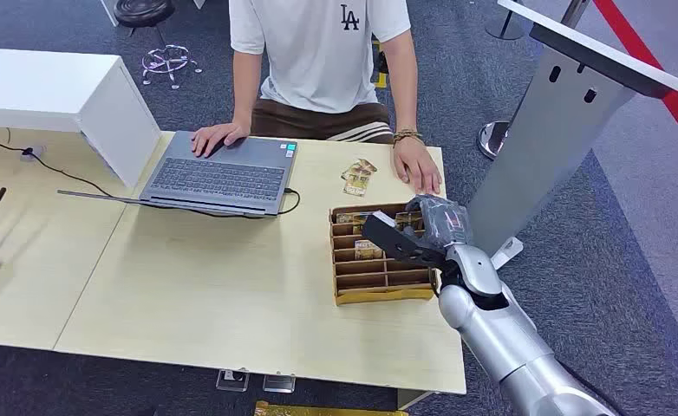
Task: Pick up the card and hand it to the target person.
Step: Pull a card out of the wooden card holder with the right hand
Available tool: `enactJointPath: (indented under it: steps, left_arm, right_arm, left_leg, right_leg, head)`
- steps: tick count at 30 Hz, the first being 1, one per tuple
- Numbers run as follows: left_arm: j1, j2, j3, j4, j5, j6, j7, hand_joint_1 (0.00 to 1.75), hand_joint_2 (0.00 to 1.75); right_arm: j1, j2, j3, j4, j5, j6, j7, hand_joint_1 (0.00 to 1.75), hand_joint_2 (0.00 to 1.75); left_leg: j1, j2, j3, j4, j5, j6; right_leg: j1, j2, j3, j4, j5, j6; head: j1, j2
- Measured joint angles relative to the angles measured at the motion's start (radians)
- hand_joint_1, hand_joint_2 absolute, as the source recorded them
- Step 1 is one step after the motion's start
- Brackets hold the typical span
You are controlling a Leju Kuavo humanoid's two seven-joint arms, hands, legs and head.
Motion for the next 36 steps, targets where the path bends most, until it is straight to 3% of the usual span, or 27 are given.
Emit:
enactJointPath:
  steps: [4, 20, 24, 36]
  left_arm:
    - [0.000, 0.000, -0.001, 0.000, 0.000, 0.000, 0.000, 0.00, 0.00]
    - [0.000, 0.000, -0.003, 0.000, 0.000, 0.001, -0.003, 0.00, 0.00]
    - [0.000, 0.000, -0.004, 0.000, 0.000, 0.002, -0.007, 0.00, 1.75]
    - [0.000, 0.001, -0.007, 0.000, -0.001, 0.001, -0.011, 0.00, 1.75]
  right_arm:
    - [0.000, 0.000, 0.001, 0.006, -0.001, 0.000, -0.002, 1.09, 1.75]
    - [0.000, 0.000, 0.001, 0.010, -0.009, 0.000, -0.003, 1.32, 1.75]
    - [0.000, 0.000, 0.001, 0.010, -0.010, 0.000, -0.003, 1.44, 1.75]
    - [-0.001, 0.000, 0.001, 0.009, -0.011, -0.002, -0.004, 1.47, 1.75]
  left_leg:
    - [0.000, 0.000, 0.000, 0.000, 0.000, 0.000]
    - [0.000, 0.000, 0.000, 0.000, 0.000, 0.000]
    - [0.000, 0.000, 0.000, 0.000, 0.000, 0.000]
    - [0.000, 0.000, 0.000, 0.000, 0.000, 0.000]
  right_leg:
    - [0.000, 0.000, 0.000, 0.000, 0.000, 0.000]
    - [0.000, 0.000, 0.000, 0.000, 0.000, 0.000]
    - [0.000, 0.000, 0.000, 0.000, 0.000, 0.000]
    - [0.000, 0.000, 0.000, 0.000, 0.000, 0.000]
  head:
    - [0.000, 0.000]
    - [0.000, 0.000]
    - [0.000, 0.000]
    - [0.000, 0.000]
